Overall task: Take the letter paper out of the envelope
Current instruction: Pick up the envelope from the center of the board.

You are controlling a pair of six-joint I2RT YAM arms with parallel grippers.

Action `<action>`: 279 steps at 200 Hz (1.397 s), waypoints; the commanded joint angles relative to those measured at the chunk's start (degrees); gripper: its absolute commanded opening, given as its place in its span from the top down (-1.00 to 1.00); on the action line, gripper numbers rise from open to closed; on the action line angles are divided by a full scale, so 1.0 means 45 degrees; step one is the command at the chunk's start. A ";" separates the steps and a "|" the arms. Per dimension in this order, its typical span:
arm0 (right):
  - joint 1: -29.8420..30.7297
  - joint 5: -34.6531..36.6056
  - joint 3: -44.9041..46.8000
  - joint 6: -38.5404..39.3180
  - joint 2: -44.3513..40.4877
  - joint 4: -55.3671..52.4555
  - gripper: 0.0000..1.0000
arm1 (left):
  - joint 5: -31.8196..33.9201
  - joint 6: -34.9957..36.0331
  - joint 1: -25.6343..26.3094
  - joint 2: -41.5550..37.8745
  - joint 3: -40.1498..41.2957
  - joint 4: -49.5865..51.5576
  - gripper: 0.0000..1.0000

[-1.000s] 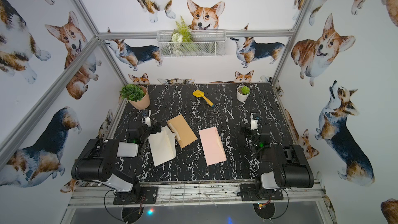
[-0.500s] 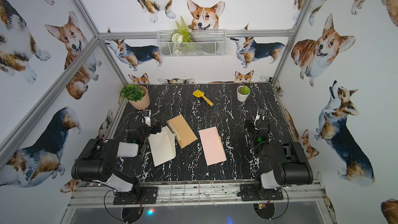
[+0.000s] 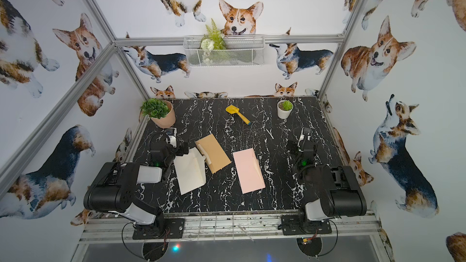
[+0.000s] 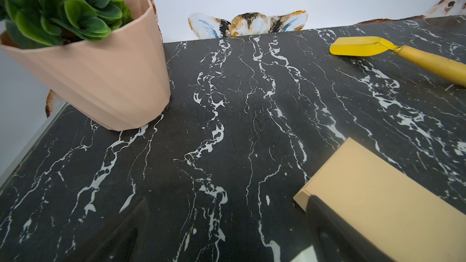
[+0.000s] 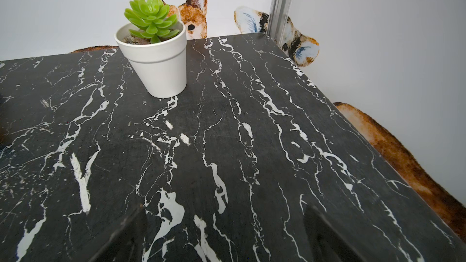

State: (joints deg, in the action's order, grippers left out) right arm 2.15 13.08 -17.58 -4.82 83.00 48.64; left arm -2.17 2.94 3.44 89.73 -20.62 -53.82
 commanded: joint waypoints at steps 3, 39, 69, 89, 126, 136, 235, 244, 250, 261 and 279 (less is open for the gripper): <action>0.0010 0.0103 -0.0062 -0.0183 0.0012 0.0109 -1.00 | 0.0034 0.0128 0.0002 0.0008 -0.0066 -0.0228 -1.00; 0.0025 0.0104 -0.0060 -0.0187 0.0012 0.0113 -1.00 | 0.0034 0.0119 0.0014 0.0020 -0.0066 -0.0233 -1.00; 0.0012 0.0102 -0.0067 -0.0184 0.0007 0.0109 -1.00 | 0.0049 0.0145 0.0007 0.0020 -0.0066 -0.0227 -1.00; 0.0007 0.0106 -0.0069 -0.0195 0.0012 0.0108 -1.00 | 0.0044 0.0148 0.0012 0.0020 -0.0052 -0.0238 -1.00; 0.0015 0.0107 -0.0074 -0.0185 0.0012 0.0108 -1.00 | 0.0056 0.0148 0.0004 0.0020 -0.0047 -0.0239 -1.00; 0.0010 0.0101 -0.0065 -0.0194 0.0012 0.0108 -1.00 | 0.0054 0.0148 0.0007 0.0020 -0.0062 -0.0242 -1.00; 0.1097 0.0786 -0.0038 0.0872 -0.1287 -0.0352 -1.00 | 0.0405 0.0030 0.0016 0.0019 -0.0097 -0.0187 -1.00; 0.2754 0.2437 -0.0451 0.2124 -0.2610 -0.1880 -0.99 | 0.0390 0.0030 0.0016 0.0020 -0.0103 -0.0162 -1.00; 0.3842 0.3076 -0.0955 0.2577 -0.3343 -0.3062 -1.00 | 0.0371 0.0004 0.0016 0.0027 -0.0105 -0.0160 -1.00; 0.5023 0.2717 -0.1975 0.2677 -0.4465 -0.5120 -0.96 | 0.0468 -0.0023 0.0005 0.0020 -0.0107 -0.0135 -1.00; 0.6577 0.1232 -0.5021 0.1065 -0.5145 -1.0853 -0.72 | 0.0742 -0.0145 0.0012 0.0005 -0.0168 -0.0031 -1.00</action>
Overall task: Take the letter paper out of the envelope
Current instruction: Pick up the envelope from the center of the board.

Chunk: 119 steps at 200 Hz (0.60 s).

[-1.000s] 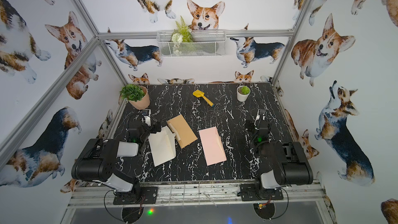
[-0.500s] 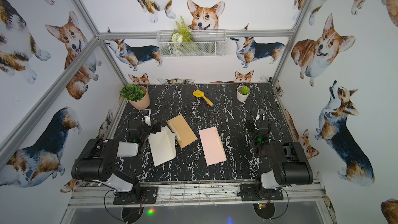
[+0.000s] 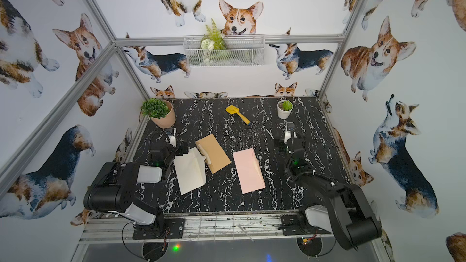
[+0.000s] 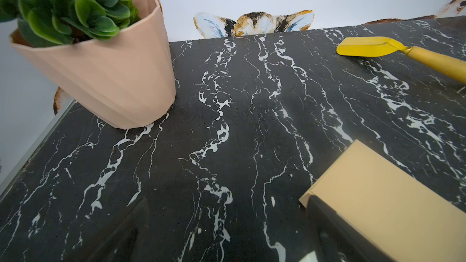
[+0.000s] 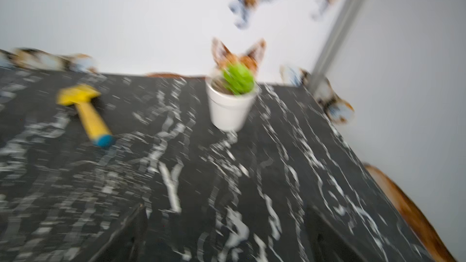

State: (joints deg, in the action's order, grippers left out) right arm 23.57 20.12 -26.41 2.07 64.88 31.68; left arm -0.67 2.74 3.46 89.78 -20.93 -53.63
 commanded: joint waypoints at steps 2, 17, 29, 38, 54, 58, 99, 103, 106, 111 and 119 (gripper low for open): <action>0.2082 -0.0499 -0.3513 -0.0750 -0.1091 -0.7810 -0.70 | 0.0408 -0.0102 0.0001 -0.0003 -0.0111 -0.0075 -1.00; 0.3528 -0.0767 -0.4964 -0.1996 -0.0848 -1.1006 -0.62 | 0.0495 -0.0035 0.0028 -0.0053 -0.0021 -0.0180 -1.00; 0.4629 -0.0501 -0.5117 -0.3054 -0.0734 -1.2477 -0.63 | 0.0716 -0.0004 0.0102 -0.0358 0.0074 -0.0100 -1.00; 0.5269 -0.0186 -0.4802 -0.4084 -0.0811 -1.3205 -0.66 | 0.1047 -0.0089 0.0125 -0.1010 0.0083 0.0439 -1.00; 0.5835 -0.0049 -0.3959 -0.6116 -0.1294 -1.4284 -0.66 | 0.1716 -0.0278 0.0274 -0.2441 -0.0147 0.2197 -1.00; 0.5887 -0.0133 -0.3669 -0.6733 -0.1501 -1.4505 -0.66 | 0.1927 -0.0353 0.0360 -0.2900 -0.0273 0.2762 -1.00; 0.5973 -0.1374 -0.0841 -0.9090 -0.4450 -1.4446 -0.55 | 0.2530 -0.1823 0.2575 -0.5376 -0.2234 0.6849 -1.00; 0.5973 -0.1268 -0.0700 -0.9120 -0.4631 -1.4447 -0.55 | 0.2603 -0.1758 0.3002 -0.5398 -0.2436 0.6987 -1.00; 0.5973 -0.1226 -0.0620 -0.9129 -0.4740 -1.4451 -0.54 | 0.2608 -0.1818 0.3310 -0.5402 -0.2522 0.7028 -1.00; 0.5963 -0.1178 -0.0497 -0.9148 -0.4850 -1.4402 -0.54 | 0.2488 -0.2076 0.3752 -0.5357 -0.2618 0.6988 -1.00; 0.5963 -0.1170 -0.0371 -0.9186 -0.4872 -1.4326 -0.54 | 0.2090 -0.2750 0.4322 -0.5125 -0.2562 0.6629 -1.00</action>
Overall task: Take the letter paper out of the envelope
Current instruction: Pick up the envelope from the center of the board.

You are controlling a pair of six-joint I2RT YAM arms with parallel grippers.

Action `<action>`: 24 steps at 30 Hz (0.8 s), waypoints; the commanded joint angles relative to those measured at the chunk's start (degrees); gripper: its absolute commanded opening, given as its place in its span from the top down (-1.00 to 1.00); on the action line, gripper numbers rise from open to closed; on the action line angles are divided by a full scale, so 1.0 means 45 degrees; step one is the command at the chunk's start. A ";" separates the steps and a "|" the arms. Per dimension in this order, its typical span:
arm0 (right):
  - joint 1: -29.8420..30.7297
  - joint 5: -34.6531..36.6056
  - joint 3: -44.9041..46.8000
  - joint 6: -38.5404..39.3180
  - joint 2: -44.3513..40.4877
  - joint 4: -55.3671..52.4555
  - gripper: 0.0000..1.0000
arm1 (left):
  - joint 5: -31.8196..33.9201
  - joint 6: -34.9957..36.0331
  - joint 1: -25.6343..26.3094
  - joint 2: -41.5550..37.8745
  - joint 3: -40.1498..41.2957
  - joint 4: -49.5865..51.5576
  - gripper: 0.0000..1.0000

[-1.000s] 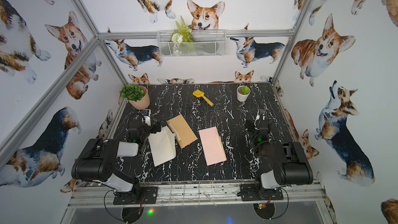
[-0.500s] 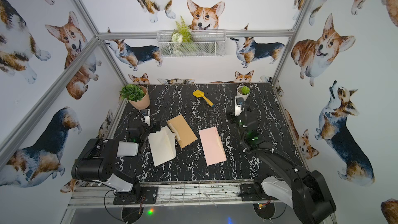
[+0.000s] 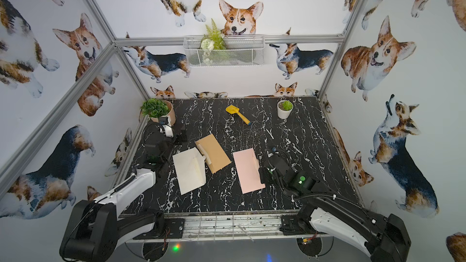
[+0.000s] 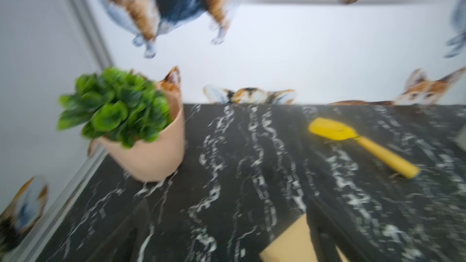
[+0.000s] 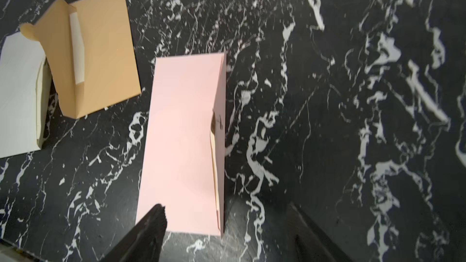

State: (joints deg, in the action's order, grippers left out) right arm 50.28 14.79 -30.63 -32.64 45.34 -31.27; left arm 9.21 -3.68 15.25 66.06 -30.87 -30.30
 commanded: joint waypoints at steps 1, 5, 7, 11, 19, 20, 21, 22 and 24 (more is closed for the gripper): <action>0.0032 0.0005 0.0572 -0.1475 -0.0508 -0.0327 -0.54 | -0.0149 -0.1424 0.1756 0.0193 -0.0340 0.1376 -1.00; 0.0026 -0.0267 0.0305 -0.1411 0.0880 0.0018 -0.53 | -0.1234 -0.2754 0.3433 0.2338 -0.0156 -0.0064 -1.00; 0.0018 -0.0371 0.0221 -0.1253 0.1730 0.0306 -0.52 | -0.1328 -0.2686 0.4019 0.3247 -0.0351 -0.0102 -1.00; -0.0106 -0.1894 0.0040 -0.0561 0.3579 0.1574 -0.58 | -0.0948 -0.2878 0.4365 0.4262 -0.0499 -0.0298 -1.00; -0.1096 -0.3467 -0.0461 -0.0299 0.6771 0.3792 0.28 | -0.1442 -0.2921 0.4332 0.4223 -0.0741 0.0194 -1.00; -0.1263 -0.3608 -0.0588 -0.0252 0.7014 0.3810 0.38 | -0.1518 -0.2991 0.4344 0.4216 -0.0766 0.0234 -1.00; -0.1415 -0.3508 -0.0881 -0.0222 0.7279 0.3544 0.47 | -0.1474 -0.3134 0.4334 0.4198 -0.0795 0.0362 -1.00; -0.1446 -0.3288 -0.1177 -0.0100 0.7392 0.3181 0.53 | -0.1310 -0.3312 0.4346 0.4170 -0.0768 0.0417 -1.00; -0.1441 -0.3015 -0.1556 0.0178 0.7292 0.2682 0.77 | -0.0596 -0.3706 0.4336 0.4076 -0.0673 0.0478 -1.00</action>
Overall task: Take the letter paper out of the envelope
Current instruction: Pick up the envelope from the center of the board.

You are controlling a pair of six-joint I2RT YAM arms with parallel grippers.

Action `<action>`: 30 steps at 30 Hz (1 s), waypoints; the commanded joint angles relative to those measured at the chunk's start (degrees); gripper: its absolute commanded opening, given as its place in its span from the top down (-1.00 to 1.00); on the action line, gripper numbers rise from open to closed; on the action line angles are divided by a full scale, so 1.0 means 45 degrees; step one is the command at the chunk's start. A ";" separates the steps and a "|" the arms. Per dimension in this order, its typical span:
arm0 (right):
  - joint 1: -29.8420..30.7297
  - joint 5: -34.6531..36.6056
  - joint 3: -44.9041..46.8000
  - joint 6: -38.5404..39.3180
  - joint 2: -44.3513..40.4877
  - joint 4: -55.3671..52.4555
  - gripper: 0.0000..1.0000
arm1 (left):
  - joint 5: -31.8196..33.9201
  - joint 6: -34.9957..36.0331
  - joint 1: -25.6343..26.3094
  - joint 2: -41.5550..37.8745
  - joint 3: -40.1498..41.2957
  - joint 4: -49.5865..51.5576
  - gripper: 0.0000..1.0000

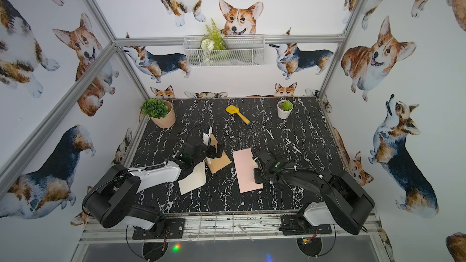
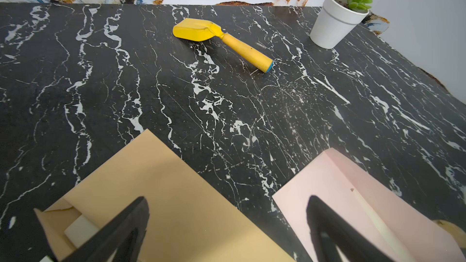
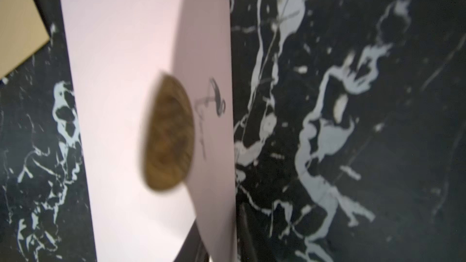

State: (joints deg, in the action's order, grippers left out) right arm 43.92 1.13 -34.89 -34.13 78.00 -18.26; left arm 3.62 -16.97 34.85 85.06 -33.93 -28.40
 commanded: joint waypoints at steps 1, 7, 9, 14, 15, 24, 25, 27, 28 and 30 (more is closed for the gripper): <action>-0.0027 0.0170 -0.0741 0.0595 -0.0175 -0.0397 0.97 | 0.1182 -0.1065 -0.0064 -0.0190 0.0107 0.0034 -1.00; -0.0024 0.0987 -0.0868 0.1350 -0.3193 -0.1116 1.00 | 0.1310 -0.2185 -0.0592 -0.0310 0.0425 -0.0215 -1.00; -0.0015 0.1124 -0.0879 0.1596 -0.4399 -0.1220 1.00 | 0.0276 -0.2048 -0.0673 -0.0318 0.0479 -0.0734 -0.93; -0.0035 0.0707 -0.1005 0.2231 -0.6207 -0.1066 1.00 | -0.3559 -0.1890 -0.0811 -0.0094 0.1242 -0.4416 -0.85; -0.0034 0.0542 -0.1101 0.2400 -0.6490 -0.1021 1.00 | -0.4655 -0.2069 -0.0804 0.0181 0.1535 -0.6043 -0.82; -0.0032 -0.1428 -0.1514 0.2339 -0.7108 0.0844 1.00 | -1.0582 -0.6612 -0.1788 0.4625 -0.0147 -1.1794 0.01; -0.0017 -0.1328 -0.1488 0.2397 -0.7065 0.0836 1.00 | -1.0400 -0.6576 -0.1779 0.4635 -0.0046 -1.1794 -0.01; -0.0048 -0.1170 -0.1431 0.2516 -0.6929 0.0794 1.00 | -1.0181 -0.6309 -0.1806 0.4491 0.0179 -1.1794 -0.03; -0.0041 -0.1179 -0.1396 0.2581 -0.6834 0.0830 1.00 | -1.0105 -0.6118 -0.1811 0.4343 0.0271 -1.1794 -0.03; -0.0043 -0.1182 -0.1377 0.2667 -0.6627 0.0874 1.00 | -0.9712 -0.5462 -0.1792 0.3795 0.0611 -1.1331 0.01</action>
State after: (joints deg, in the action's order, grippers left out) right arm 43.81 -3.44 -41.23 -23.75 47.13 -17.08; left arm -38.59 -42.89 26.92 104.75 -32.60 -75.85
